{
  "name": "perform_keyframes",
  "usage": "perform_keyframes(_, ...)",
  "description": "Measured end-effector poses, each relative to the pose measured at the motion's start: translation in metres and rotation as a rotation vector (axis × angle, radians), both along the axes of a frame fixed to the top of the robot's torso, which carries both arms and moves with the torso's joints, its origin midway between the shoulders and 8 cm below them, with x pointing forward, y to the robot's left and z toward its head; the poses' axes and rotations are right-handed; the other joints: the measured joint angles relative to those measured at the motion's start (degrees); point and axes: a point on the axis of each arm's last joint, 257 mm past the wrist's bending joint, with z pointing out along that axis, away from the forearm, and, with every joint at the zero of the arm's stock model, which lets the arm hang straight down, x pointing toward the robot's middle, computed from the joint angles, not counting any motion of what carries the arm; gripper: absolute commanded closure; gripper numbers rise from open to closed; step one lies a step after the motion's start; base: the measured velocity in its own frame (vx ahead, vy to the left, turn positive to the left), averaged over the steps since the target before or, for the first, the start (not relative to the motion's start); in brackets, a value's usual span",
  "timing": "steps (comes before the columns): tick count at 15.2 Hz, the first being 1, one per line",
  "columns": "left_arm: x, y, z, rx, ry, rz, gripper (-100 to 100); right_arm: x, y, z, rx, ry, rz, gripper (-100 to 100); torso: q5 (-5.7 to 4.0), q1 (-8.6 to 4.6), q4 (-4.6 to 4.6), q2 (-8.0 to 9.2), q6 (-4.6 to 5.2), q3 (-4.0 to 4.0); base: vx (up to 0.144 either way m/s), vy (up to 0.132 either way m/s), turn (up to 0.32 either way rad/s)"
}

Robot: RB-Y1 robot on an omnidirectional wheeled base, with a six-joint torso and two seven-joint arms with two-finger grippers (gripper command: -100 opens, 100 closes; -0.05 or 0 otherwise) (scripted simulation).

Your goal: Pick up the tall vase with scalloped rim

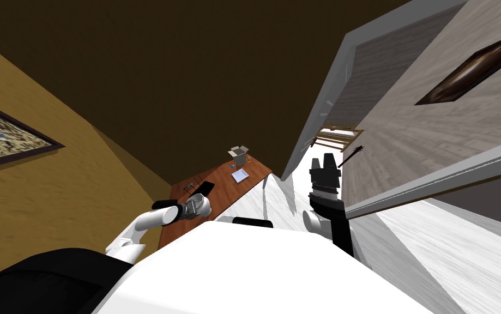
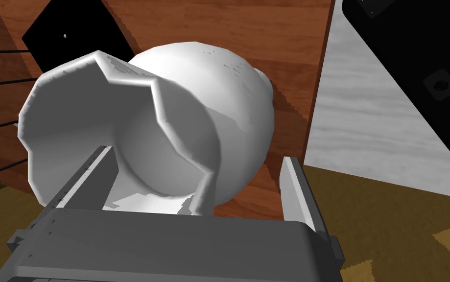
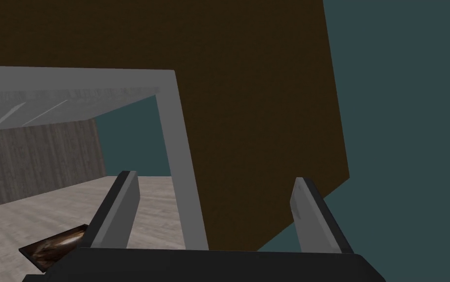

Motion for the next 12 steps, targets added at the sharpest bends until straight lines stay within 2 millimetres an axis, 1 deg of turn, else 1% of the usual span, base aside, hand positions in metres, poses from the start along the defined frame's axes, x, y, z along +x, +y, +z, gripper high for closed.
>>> perform_keyframes(1, 0.001, 0.001, -0.001, 0.0, -0.001, 0.001, 100, 0.0, 0.0, 0.0, 0.0, 0.0, 0.0, 0, -0.01, 0.01, 0.0, -0.02, -0.02, -0.01, -0.009, -0.002, 0.0)
perform_keyframes(6, -0.002, 0.001, -0.002, -0.001, 0.006, 0.004, 100, 0.0, 0.0, 0.0, 0.0, 0.0, 0.0, 0, 0.03, 0.07, 0.06, -0.11, 0.07, -0.02, 0.004, 0.001, 0.016)
perform_keyframes(8, -0.005, -0.003, 0.002, -0.001, 0.003, -0.005, 100, 0.0, 0.0, 0.0, 0.0, 0.0, 0.0, 0, -0.02, 0.07, 0.07, -0.23, 0.04, -0.07, 0.047, 0.009, 0.105)
perform_keyframes(12, -0.01, -0.007, 0.012, -0.002, 0.002, -0.021, 100, 0.0, 0.0, 0.0, 0.0, 0.0, 0.0, 0, -0.12, -0.03, 0.11, -0.26, 0.08, -0.06, 0.038, 0.005, 0.043)
